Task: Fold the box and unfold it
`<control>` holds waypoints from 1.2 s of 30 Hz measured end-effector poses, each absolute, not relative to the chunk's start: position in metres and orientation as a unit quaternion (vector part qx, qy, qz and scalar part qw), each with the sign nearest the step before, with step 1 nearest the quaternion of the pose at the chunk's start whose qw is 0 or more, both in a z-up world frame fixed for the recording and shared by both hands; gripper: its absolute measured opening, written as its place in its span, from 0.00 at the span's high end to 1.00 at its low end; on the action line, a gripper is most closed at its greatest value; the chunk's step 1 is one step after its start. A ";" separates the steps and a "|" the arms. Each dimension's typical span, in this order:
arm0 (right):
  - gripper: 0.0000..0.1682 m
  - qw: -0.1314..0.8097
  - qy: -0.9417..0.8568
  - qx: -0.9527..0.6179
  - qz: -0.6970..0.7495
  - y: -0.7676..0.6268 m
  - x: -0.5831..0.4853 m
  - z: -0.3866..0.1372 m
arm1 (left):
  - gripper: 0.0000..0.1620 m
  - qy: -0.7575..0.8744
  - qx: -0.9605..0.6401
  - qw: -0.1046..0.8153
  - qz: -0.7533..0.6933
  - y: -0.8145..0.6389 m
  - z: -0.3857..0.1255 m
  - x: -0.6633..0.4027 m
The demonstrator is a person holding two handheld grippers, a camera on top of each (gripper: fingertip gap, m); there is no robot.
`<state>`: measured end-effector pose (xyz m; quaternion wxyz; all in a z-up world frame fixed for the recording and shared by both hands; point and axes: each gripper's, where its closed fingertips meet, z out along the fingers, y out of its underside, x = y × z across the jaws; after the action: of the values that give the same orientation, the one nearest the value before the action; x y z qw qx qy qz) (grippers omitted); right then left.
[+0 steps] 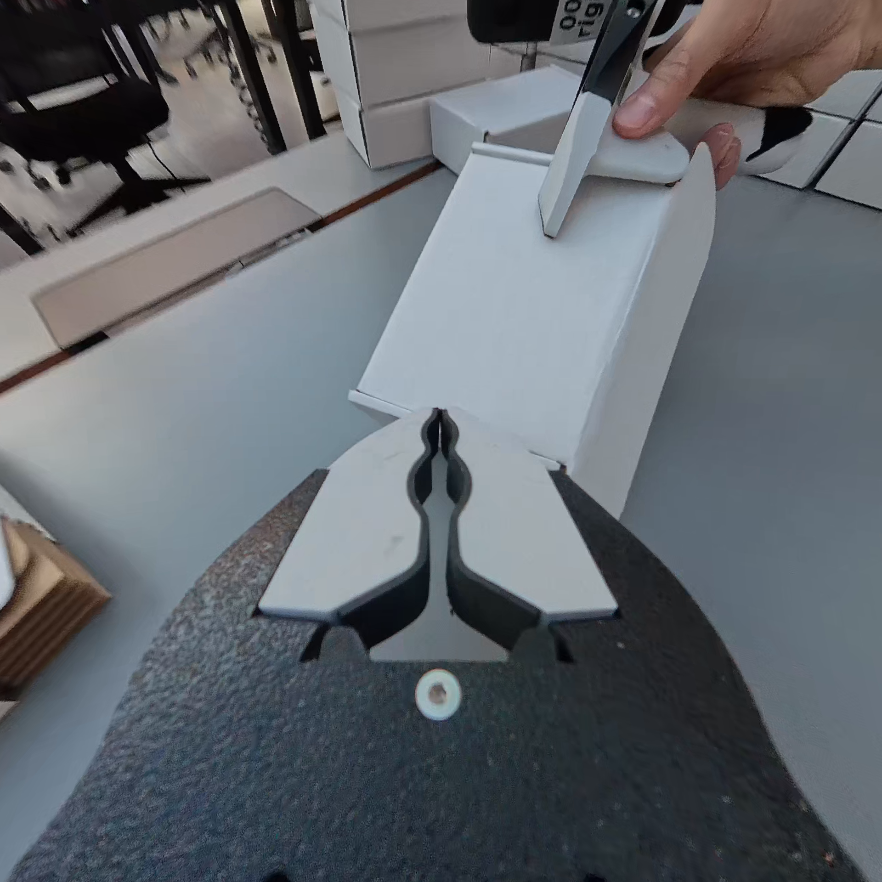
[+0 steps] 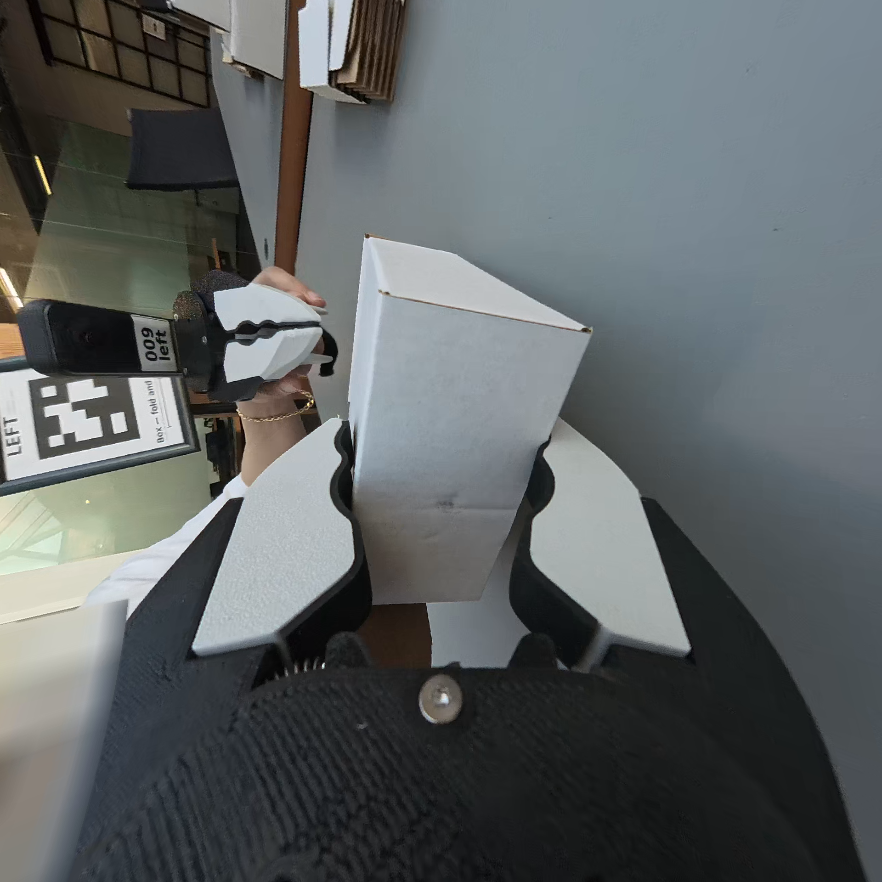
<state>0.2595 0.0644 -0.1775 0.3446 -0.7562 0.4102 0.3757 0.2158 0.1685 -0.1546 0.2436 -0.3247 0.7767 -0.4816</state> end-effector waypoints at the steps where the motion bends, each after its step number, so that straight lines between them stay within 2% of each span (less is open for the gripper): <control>1: 0.57 0.352 0.405 -0.748 0.391 0.063 0.258 -0.171 | 0.92 0.773 -0.285 0.291 -0.486 0.171 -0.139 0.212; 2: 0.57 0.358 0.403 -0.738 0.407 0.062 0.258 -0.165 | 0.77 0.772 -0.241 0.331 -0.486 0.173 -0.126 0.207; 5: 0.57 0.365 0.392 -0.707 0.462 0.056 0.251 -0.148 | 0.65 0.772 -0.128 0.449 -0.431 0.180 -0.104 0.191; 9: 0.57 0.378 0.363 -0.670 0.526 0.054 0.239 -0.129 | 0.56 0.752 0.038 0.582 -0.307 0.182 -0.102 0.171; 12: 0.57 0.377 0.345 -0.659 0.552 0.057 0.229 -0.126 | 0.51 0.714 0.130 0.640 -0.253 0.168 -0.106 0.158; 15: 0.57 0.370 0.333 -0.656 0.567 0.064 0.219 -0.127 | 0.50 0.660 0.210 0.689 -0.215 0.148 -0.105 0.146; 20: 0.57 0.357 0.316 -0.663 0.578 0.073 0.206 -0.127 | 0.49 0.623 0.254 0.708 -0.214 0.123 -0.103 0.135; 22: 0.57 0.350 0.309 -0.665 0.582 0.075 0.199 -0.127 | 0.50 0.623 0.260 0.706 -0.212 0.119 -0.103 0.135; 24: 0.57 0.345 0.304 -0.669 0.583 0.078 0.194 -0.128 | 0.56 0.617 0.271 0.707 -0.214 0.115 -0.103 0.132; 32: 0.57 0.346 0.284 -0.672 0.590 0.074 0.185 -0.133 | 0.59 0.642 0.270 0.687 -0.207 0.105 -0.109 0.119; 35: 0.53 0.373 0.251 -0.659 0.604 0.069 0.184 -0.116 | 0.59 0.657 0.238 0.678 -0.226 0.107 -0.092 0.117; 36: 0.47 0.395 0.249 -0.644 0.605 0.066 0.190 -0.106 | 0.59 0.666 0.215 0.671 -0.247 0.110 -0.084 0.116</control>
<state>0.1896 0.0663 -0.1060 0.3951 -0.6444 0.2490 0.6054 0.1162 0.1096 -0.0843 0.6707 0.2145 0.6657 -0.2469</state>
